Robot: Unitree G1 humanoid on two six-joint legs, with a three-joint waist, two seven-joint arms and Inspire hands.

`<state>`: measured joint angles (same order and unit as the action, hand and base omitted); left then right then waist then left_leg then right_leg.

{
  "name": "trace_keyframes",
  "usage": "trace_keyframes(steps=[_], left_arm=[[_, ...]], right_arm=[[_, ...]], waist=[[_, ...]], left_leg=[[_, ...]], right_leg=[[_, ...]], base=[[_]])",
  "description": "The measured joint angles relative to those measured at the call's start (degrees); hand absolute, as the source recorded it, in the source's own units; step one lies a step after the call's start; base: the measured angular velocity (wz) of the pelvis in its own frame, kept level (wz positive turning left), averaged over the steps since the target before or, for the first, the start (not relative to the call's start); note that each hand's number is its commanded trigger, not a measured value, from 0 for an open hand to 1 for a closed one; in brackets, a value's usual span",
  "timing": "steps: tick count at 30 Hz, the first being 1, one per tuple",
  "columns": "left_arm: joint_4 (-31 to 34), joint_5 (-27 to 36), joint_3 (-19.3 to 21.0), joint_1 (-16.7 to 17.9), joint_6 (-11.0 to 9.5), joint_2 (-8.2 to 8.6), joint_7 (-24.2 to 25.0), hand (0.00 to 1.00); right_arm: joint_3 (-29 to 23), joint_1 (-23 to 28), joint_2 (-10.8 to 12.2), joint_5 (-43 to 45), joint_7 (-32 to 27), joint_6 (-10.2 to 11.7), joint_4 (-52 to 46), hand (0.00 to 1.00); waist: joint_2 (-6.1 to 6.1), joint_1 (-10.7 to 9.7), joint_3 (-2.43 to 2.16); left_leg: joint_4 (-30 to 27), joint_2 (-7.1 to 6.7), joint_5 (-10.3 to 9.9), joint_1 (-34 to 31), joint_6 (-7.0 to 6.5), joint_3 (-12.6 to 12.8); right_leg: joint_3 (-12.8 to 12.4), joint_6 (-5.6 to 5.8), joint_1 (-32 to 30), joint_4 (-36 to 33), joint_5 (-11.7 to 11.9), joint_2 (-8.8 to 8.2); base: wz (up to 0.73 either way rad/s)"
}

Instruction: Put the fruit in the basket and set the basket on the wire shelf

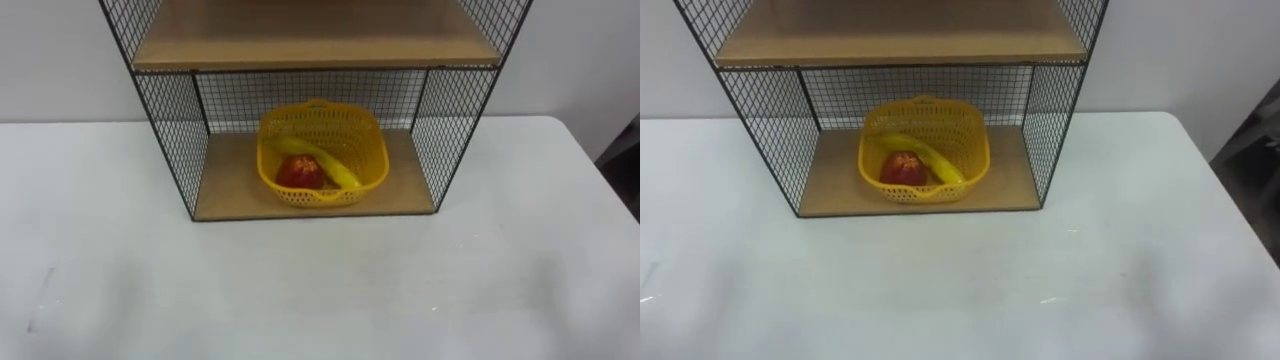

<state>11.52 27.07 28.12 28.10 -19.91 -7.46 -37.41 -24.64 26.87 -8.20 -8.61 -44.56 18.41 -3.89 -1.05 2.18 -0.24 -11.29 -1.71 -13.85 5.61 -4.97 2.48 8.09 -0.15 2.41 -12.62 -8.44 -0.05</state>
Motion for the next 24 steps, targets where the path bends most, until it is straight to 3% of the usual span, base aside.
trace_keyframes(steps=[6, 8, 13, 14, 16, 20, 24], left_arm=[[-9.37, 2.76, 0.62, 2.73, 1.27, 0.73, -3.05, 0.0], [-15.6, 2.83, 1.0, 2.74, 2.32, 0.73, -3.55, 0.0], [-31.15, 3.65, 0.95, 2.26, 4.21, 0.41, -2.93, 0.0], [-35.27, 4.42, 0.87, 2.29, 4.1, 0.56, -2.1, 0.0], [-35.71, 5.0, 0.87, 2.13, 2.14, 0.69, -0.69, 0.0], [-37.34, 7.16, 0.32, 1.61, 1.78, -0.3, 0.09, 0.0], [-37.57, 8.27, -0.11, 1.53, 1.58, -0.65, 0.13, 0.0]], right_arm=[[-3.64, 1.29, 0.76, -9.73, -2.44, -1.68, 9.01, 0.0], [-3.92, 1.63, 0.78, -12.34, -3.57, -3.45, 13.34, 0.0], [-4.02, 0.92, 0.78, -15.54, -3.61, -5.39, 24.18, 0.0], [-4.03, 0.57, 0.79, -16.74, -3.57, -4.35, 25.95, 0.0], [-4.04, 0.6, 0.69, -17.89, -3.56, -3.78, 26.92, 0.0], [-3.39, 0.57, -0.09, -21.74, -2.85, -1.28, 30.37, 0.0], [-2.92, 0.56, -1.15, -24.77, -2.76, -0.83, 31.09, 0.0]], waist=[[-0.14, 0.42, -0.06], [-0.25, 0.8, -0.05], [-0.35, 1.18, 0.01], [-0.3, 1.14, -0.02], [0.23, 1.19, -0.36], [0.16, 1.1, -0.44], [0.0, 1.47, -0.81]], left_leg=[[0.02, -0.01, -0.01, -0.03, 0.0, 0.0], [0.02, -0.05, -0.01, -0.03, 0.01, 0.12], [0.02, -0.28, -0.02, -0.34, 0.02, 0.05], [0.02, -0.31, -0.02, -0.38, 0.02, 0.02], [0.02, -0.42, -0.01, -0.31, 0.02, -0.53], [0.03, -0.59, 0.02, -0.11, -0.03, -0.89], [0.02, -0.67, 0.04, -0.02, -0.06, -0.87]], right_leg=[[0.02, 0.0, -0.05, -0.01, -0.01, -0.11], [-0.05, -0.14, -0.1, -0.03, -0.14, -0.41], [-0.12, -0.31, -0.45, -0.01, -0.47, -0.62], [-0.08, -0.34, -0.45, 0.02, -0.56, -0.67], [0.1, -0.28, -0.35, 0.08, -0.82, -0.73], [0.13, -0.17, 0.53, 0.77, -0.89, -0.79], [0.01, -0.06, 0.58, 0.53, -0.82, -0.84]], base=[[0.0], [-0.02], [0.0], [0.0], [0.12], [0.07], [0.0]])
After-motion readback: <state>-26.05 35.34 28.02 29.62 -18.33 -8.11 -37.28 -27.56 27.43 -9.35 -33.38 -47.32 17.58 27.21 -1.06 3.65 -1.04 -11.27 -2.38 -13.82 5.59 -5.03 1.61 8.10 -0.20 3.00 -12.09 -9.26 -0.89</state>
